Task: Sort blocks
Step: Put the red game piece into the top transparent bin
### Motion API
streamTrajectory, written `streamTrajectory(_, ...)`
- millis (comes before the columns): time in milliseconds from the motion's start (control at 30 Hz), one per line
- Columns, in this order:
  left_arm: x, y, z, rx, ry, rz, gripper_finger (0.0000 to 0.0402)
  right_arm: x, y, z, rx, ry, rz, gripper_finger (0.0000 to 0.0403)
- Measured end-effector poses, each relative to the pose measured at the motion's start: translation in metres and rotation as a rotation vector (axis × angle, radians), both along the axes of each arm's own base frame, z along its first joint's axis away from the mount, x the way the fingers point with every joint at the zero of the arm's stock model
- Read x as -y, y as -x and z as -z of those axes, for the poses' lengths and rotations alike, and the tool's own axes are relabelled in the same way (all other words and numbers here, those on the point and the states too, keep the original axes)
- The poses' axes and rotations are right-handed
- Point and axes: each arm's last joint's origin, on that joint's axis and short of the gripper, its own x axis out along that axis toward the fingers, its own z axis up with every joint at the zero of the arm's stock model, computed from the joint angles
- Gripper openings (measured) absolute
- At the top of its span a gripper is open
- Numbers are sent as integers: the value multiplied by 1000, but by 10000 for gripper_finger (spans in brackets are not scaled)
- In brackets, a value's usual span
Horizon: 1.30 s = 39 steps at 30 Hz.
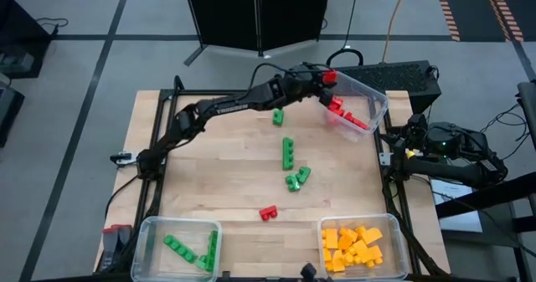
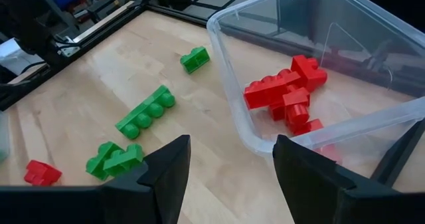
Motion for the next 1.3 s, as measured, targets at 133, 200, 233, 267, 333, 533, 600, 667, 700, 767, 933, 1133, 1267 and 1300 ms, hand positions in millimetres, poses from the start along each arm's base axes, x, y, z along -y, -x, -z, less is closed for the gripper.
streamTrajectory(133,-15,5,1,18,48,-17,94,0,0,0,-1,2,2,208)
streamTrajectory(200,-22,6,3,41,80,3,94,0,0,0,-1,3,1,208)
streamTrajectory(233,-25,7,4,51,109,19,94,0,0,0,-1,3,1,208)
streamTrajectory(267,-27,8,5,63,142,38,94,0,0,0,-1,3,2,208)
streamTrajectory(333,-31,6,12,87,207,67,94,0,0,0,-1,3,2,208)
streamTrajectory(533,-34,1,28,92,293,121,94,0,0,0,-4,11,13,208)
streamTrajectory(600,-33,-2,33,105,324,119,94,1,0,0,-5,17,22,208)
streamTrajectory(667,-32,-3,35,111,337,135,94,1,0,0,-5,17,22,208)
streamTrajectory(700,-31,-4,36,107,340,138,94,1,0,0,-4,17,22,208)
streamTrajectory(767,-30,-6,40,101,341,138,94,1,0,0,-4,16,22,208)
streamTrajectory(933,-30,-6,43,100,362,115,94,1,0,0,-3,15,21,208)
streamTrajectory(1133,-31,-5,44,96,358,91,94,1,0,0,-5,17,21,208)
streamTrajectory(1267,-31,-6,44,99,357,92,94,1,0,0,-8,22,21,208)
streamTrajectory(1300,-31,-6,44,98,357,92,94,1,0,0,-9,24,19,208)
